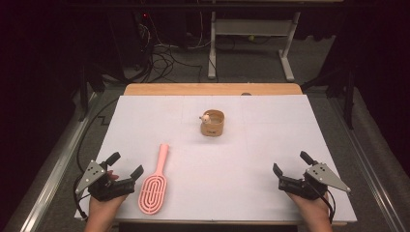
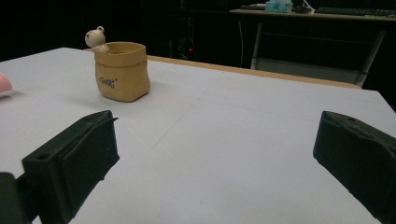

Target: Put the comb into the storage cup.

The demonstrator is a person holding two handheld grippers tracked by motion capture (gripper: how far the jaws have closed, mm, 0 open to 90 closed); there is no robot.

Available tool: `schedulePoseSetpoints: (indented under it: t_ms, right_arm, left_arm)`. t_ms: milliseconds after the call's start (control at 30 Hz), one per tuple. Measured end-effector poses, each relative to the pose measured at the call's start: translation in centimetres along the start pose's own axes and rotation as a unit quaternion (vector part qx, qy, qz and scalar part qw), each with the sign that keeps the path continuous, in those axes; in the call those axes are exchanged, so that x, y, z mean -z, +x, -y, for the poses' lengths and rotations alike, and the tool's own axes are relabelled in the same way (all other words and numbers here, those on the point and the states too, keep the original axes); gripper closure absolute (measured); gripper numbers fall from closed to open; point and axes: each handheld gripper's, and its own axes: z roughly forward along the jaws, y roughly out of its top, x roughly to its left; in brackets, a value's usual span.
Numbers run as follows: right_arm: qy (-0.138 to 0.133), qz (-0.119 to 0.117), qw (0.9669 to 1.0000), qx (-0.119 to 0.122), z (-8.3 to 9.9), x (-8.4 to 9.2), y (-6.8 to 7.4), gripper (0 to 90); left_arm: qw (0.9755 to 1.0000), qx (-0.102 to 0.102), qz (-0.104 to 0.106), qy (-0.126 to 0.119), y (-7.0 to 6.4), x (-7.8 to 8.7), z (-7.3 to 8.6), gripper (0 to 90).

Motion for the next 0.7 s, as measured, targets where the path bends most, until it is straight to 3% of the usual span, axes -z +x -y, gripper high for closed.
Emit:
schedulePoseSetpoints:
  t_ms: [167, 400, 467, 567, 667, 700]
  right_arm:
    - [-0.003, 0.003, 1.0, 0.001, -0.06, 0.04, -0.03, 0.5]
    - [-0.002, 0.004, 1.0, 0.001, -0.08, -0.08, -0.01, 0.5]
    - [-0.002, 0.004, 1.0, 0.0, -0.09, -0.07, -0.03, 0.5]
    - [-0.001, 0.004, 1.0, 0.0, -0.07, -0.08, -0.07, 0.6]
    - [-0.002, 0.004, 1.0, 0.0, -0.07, -0.08, -0.11, 0.5]
    - [-0.001, 0.005, 1.0, -0.001, -0.06, -0.08, -0.11, 0.5]
  left_arm:
    - [0.9996, 0.017, 0.016, 0.014, 0.12, 0.02, -0.2, 1.9]
    - [0.9989, 0.014, 0.04, 0.022, 0.05, 0.23, -0.61, 26.6]
    - [0.9987, 0.007, 0.044, 0.023, 0.04, 0.29, -0.58, 38.0]
    - [0.9988, 0.007, 0.045, 0.02, 0.03, 0.34, -0.62, 42.7]
    - [0.9994, 0.018, 0.023, 0.021, 0.04, 0.35, -0.8, 44.5]
    - [0.9994, 0.022, 0.02, 0.018, 0.04, 0.38, -0.79, 50.1]
